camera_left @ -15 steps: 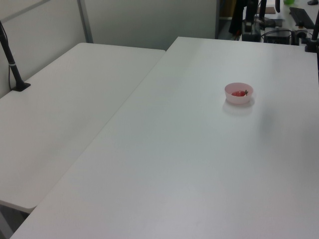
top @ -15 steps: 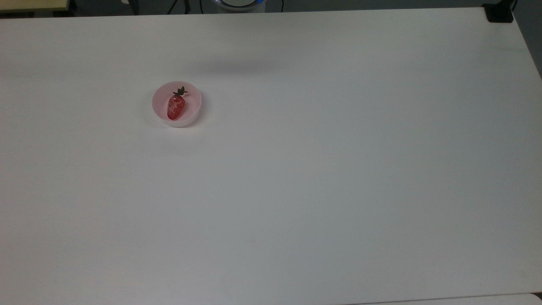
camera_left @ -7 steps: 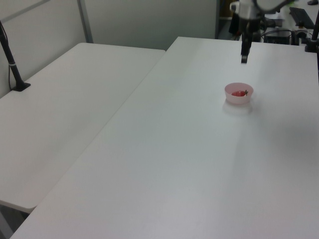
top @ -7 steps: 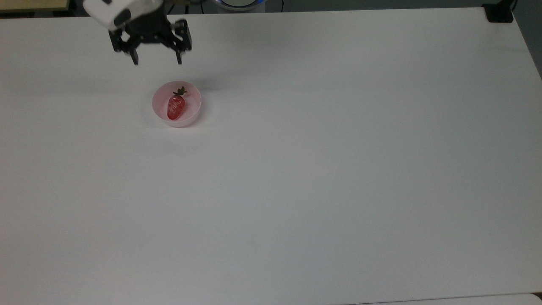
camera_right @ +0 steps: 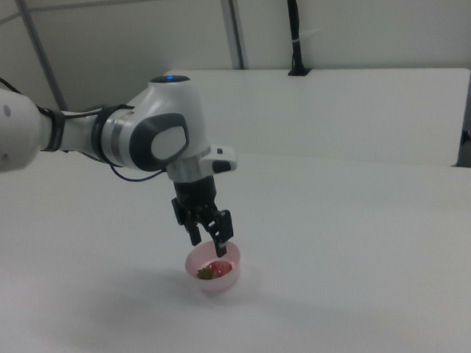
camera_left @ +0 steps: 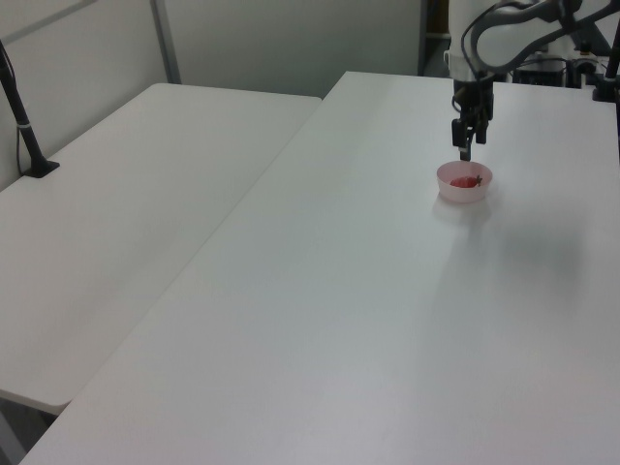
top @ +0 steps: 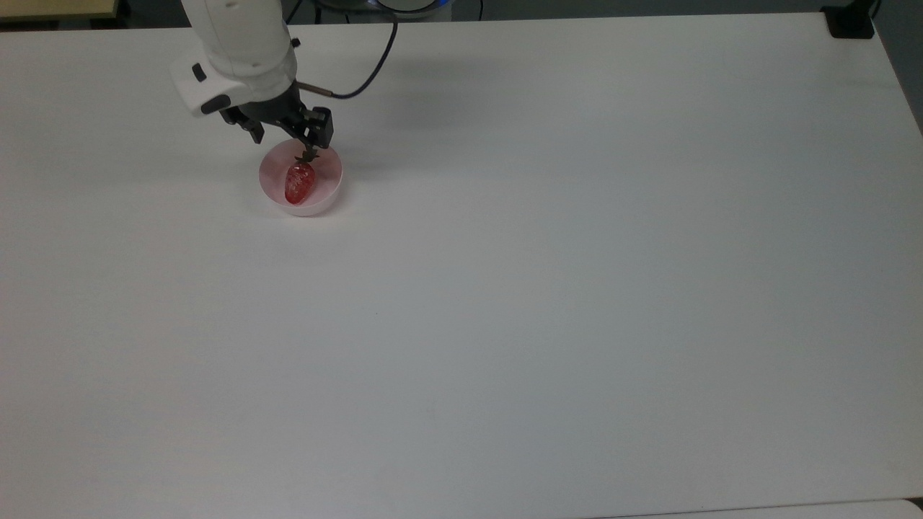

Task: Pick up strawberry from bowl
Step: 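Lower the open gripper into the pink bowl around the strawberry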

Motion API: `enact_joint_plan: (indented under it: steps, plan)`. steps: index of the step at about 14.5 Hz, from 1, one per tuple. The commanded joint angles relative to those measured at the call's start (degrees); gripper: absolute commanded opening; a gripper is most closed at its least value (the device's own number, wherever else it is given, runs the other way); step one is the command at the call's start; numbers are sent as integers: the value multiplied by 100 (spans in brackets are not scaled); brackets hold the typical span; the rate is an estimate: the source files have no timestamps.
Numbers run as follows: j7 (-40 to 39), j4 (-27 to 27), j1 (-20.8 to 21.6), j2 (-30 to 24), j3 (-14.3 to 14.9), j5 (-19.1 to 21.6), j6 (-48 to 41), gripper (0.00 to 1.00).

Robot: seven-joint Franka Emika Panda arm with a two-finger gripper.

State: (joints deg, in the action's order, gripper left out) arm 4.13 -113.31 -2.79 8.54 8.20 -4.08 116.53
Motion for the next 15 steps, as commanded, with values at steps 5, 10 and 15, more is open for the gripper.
enact_joint_plan:
  steps: [5,10,15]
  plan:
    - [536,19,24,578,-12,-66,458,73]
    - [536,10,24,719,-20,-66,625,72]
    - [484,28,24,763,-38,-58,634,40]
